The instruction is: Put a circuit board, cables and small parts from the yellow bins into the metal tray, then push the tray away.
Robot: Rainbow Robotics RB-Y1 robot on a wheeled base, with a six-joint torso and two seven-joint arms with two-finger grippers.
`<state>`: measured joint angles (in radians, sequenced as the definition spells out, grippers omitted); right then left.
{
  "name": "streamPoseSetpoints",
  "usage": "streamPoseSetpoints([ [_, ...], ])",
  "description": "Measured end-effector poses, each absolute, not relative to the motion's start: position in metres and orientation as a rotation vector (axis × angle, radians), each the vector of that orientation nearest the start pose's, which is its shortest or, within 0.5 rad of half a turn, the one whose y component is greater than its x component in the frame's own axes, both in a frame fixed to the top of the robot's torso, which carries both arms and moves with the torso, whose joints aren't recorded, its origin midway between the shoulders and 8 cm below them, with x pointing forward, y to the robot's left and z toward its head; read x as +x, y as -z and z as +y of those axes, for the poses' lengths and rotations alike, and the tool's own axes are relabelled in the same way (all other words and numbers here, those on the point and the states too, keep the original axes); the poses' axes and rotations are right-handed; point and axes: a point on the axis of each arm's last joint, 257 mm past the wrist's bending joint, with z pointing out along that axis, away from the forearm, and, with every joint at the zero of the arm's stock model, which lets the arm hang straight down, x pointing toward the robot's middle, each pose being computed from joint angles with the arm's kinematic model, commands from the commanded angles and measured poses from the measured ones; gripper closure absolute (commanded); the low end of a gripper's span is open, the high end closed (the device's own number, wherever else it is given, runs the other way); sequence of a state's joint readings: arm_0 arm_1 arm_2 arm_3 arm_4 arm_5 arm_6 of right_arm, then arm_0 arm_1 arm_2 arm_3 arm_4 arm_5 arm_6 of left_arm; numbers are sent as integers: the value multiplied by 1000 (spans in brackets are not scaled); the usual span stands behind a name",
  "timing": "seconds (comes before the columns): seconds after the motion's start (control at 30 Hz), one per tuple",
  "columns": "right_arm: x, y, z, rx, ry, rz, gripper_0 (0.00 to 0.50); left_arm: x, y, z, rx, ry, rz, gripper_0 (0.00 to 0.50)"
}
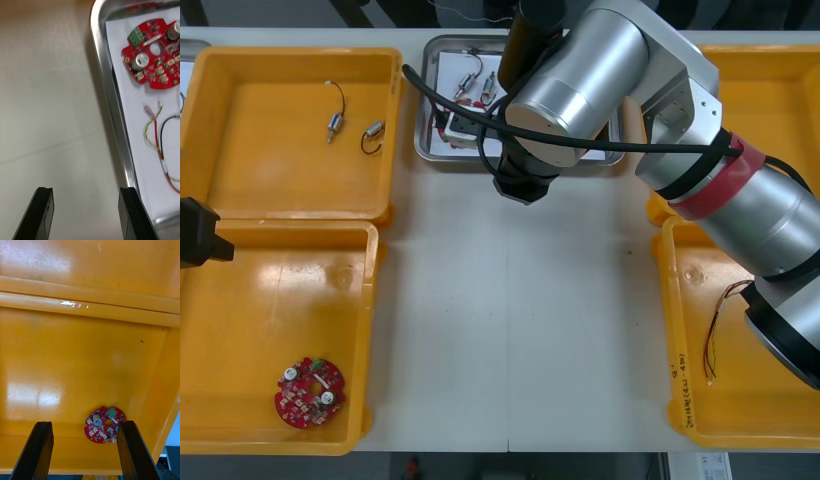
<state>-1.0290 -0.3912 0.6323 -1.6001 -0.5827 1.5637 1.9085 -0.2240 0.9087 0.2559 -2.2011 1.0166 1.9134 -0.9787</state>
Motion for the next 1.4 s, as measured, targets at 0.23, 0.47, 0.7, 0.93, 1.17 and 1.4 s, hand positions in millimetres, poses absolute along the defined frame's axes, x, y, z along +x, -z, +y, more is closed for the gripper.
streamPoseSetpoints([
  [0.23,479,130,-64,-1514,326,2095,0,370,141,352,-196,80,2702,0],
  [0.47,450,102,-92,-1353,222,2050,0,370,141,352,-196,80,2703,0],
  [0.7,435,87,-136,-1148,167,2052,0,370,141,352,-196,79,2702,0],
  [0.93,419,101,-201,-936,146,2156,0,370,141,352,-196,80,2703,0],
  [1.17,408,113,-278,-627,131,2278,0,370,141,352,-196,80,2703,0],
  [1.4,389,128,-335,-428,165,2358,0,370,141,352,-196,80,2703,0],
])
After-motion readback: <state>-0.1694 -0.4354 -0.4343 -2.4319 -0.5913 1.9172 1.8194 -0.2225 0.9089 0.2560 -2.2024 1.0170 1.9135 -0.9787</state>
